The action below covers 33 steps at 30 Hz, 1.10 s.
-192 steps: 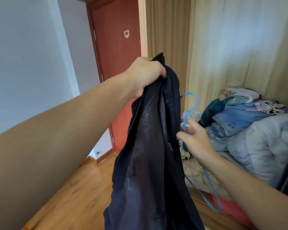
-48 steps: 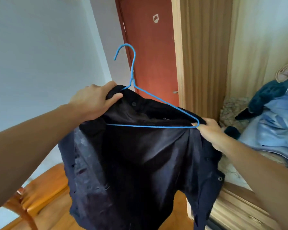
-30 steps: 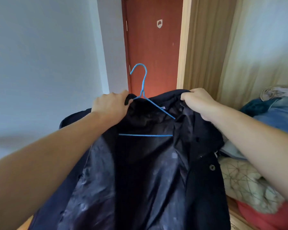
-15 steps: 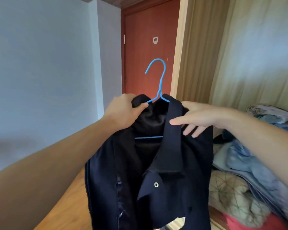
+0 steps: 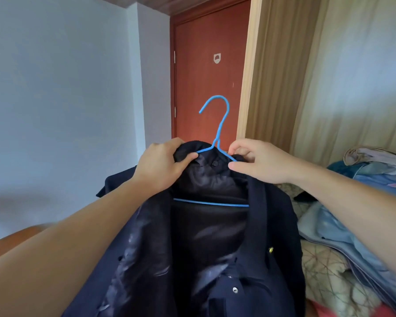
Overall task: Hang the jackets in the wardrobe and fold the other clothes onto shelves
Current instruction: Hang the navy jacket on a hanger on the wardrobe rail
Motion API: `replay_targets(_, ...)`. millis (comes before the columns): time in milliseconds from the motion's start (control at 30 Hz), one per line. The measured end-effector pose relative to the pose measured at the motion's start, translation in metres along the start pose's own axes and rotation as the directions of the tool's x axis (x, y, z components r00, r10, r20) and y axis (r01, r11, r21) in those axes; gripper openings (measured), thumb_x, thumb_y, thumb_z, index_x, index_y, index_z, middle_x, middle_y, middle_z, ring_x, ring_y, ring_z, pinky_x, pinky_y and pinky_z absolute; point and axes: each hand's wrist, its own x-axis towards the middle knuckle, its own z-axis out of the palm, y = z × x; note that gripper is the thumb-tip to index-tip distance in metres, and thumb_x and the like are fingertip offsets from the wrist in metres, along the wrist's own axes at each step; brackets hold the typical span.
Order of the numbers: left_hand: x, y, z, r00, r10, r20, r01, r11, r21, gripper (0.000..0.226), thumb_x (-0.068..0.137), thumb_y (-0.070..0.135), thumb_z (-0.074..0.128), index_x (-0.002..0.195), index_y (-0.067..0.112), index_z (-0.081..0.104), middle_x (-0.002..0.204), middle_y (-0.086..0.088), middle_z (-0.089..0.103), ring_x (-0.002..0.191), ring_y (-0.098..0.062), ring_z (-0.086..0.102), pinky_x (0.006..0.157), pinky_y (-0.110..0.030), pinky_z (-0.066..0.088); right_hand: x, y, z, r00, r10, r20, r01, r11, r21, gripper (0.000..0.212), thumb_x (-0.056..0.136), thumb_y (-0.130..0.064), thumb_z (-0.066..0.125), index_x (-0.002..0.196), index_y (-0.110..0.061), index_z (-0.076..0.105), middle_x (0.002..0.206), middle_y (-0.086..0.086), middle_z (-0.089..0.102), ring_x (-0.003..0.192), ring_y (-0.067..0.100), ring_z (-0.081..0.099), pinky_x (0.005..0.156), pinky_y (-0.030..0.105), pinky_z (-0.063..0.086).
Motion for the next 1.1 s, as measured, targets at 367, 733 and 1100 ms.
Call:
replay_targets(367,0.008,-0.011,-0.023,0.982,-0.047,0.183,0.042,0.999,0.030,0.021,0.093,0.044,0.058,0.075,0.034,0.055,0.075,0.008,0.056,0.075,-0.014,0.056,0.069,-0.026,0.042,0.010,-0.028,0.021,0.949,-0.159,-0.271,0.128,0.983,-0.130,0.021,0.098,-0.034,0.049,0.083,-0.026,0.062,0.068,-0.001,0.061,0.064,0.024,0.054,0.064,0.042,0.047)
replay_targets(733,0.028,0.040,-0.022,0.965,-0.250,0.075,0.248,0.968,0.032,0.027,0.078,0.013,0.061,0.094,0.033,0.070,0.078,0.009,0.059,0.084,-0.020,0.060,0.072,-0.027,0.047,-0.019,-0.011,0.015,0.910,0.019,-0.415,-0.097,0.981,-0.167,0.018,0.098,-0.036,0.050,0.087,-0.025,0.059,0.079,-0.006,0.065,0.072,0.022,0.059,0.065,0.038,0.050)
replay_targets(1100,0.000,0.042,0.007,0.971,-0.184,-0.153,0.098,0.889,-0.447,0.043,0.076,0.009,0.060,0.114,0.029,0.060,0.103,0.008,0.060,0.093,0.000,0.055,0.090,-0.026,0.046,-0.036,-0.007,-0.041,0.813,0.101,-0.573,-0.092,0.995,0.044,0.015,0.095,-0.025,0.056,0.084,-0.018,0.064,0.086,-0.013,0.066,0.092,0.011,0.060,0.072,0.018,0.039)
